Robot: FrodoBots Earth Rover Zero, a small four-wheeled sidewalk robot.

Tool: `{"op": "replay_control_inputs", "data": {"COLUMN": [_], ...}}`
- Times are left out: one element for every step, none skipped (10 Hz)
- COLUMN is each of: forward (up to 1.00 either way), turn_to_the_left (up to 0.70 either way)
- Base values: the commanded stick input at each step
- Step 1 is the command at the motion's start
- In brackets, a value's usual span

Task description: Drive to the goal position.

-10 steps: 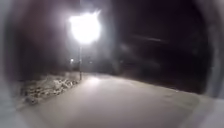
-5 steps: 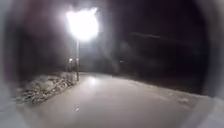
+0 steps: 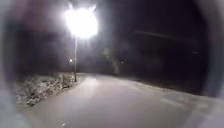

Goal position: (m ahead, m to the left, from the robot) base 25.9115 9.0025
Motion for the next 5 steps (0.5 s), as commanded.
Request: {"op": "replay_control_inputs", "data": {"forward": [1.0, 1.0, 1.0, 1.0, 1.0], "turn_to_the_left": [0.05, 0.07, 0.1, 0.11, 0.11]}}
